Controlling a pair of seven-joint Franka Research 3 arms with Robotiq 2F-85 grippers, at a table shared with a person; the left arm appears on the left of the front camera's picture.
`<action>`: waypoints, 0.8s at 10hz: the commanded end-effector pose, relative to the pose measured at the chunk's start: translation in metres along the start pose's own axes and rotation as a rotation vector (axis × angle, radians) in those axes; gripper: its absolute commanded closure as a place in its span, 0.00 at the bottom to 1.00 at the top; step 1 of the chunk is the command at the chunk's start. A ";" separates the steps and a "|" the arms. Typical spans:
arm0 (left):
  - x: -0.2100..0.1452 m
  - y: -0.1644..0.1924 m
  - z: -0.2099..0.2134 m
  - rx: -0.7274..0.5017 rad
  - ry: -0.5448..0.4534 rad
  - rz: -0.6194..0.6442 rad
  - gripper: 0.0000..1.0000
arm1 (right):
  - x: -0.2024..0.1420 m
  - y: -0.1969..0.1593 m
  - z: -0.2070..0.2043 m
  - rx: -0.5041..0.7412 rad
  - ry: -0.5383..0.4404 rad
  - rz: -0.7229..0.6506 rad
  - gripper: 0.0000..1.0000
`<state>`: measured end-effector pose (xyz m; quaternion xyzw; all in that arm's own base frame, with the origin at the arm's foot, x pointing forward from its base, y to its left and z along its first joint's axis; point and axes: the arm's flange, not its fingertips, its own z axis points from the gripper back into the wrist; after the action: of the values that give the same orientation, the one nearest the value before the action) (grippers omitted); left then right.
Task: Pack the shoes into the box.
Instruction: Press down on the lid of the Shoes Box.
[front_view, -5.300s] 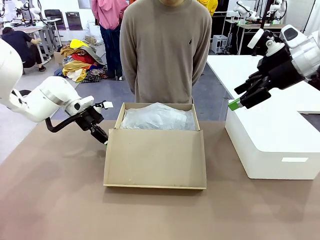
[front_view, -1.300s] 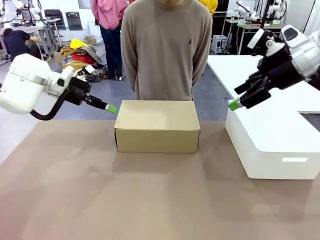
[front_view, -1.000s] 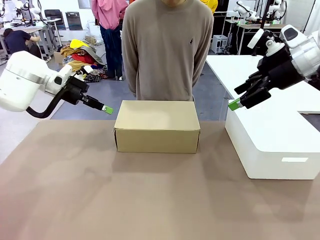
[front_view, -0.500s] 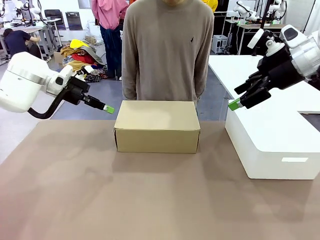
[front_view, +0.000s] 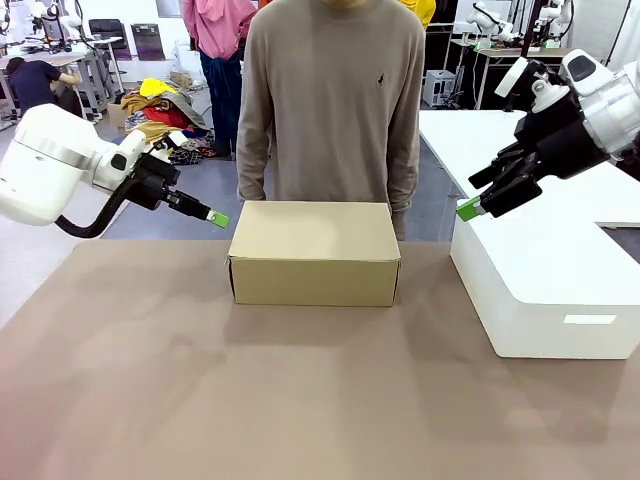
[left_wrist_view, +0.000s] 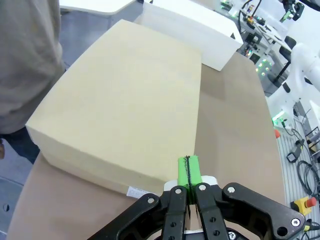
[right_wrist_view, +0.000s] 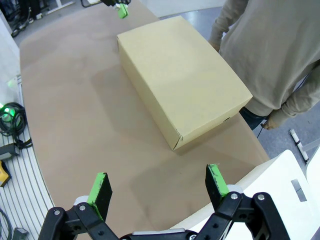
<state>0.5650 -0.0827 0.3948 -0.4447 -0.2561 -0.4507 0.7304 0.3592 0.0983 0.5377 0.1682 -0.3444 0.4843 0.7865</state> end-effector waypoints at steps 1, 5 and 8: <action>0.000 0.000 0.000 0.000 0.000 0.000 1.00 | 0.000 -0.003 -0.002 0.013 -0.022 0.011 0.00; 0.036 -0.058 0.020 0.068 0.286 -0.102 0.28 | 0.000 -0.003 -0.002 0.013 -0.022 0.011 0.00; 0.044 -0.084 0.027 0.188 0.544 -0.157 0.00 | 0.003 -0.001 0.000 0.002 0.010 0.007 0.20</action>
<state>0.5222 -0.0918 0.4811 -0.2613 -0.1416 -0.5798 0.7586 0.3589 0.0986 0.5376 0.1670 -0.3434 0.4848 0.7869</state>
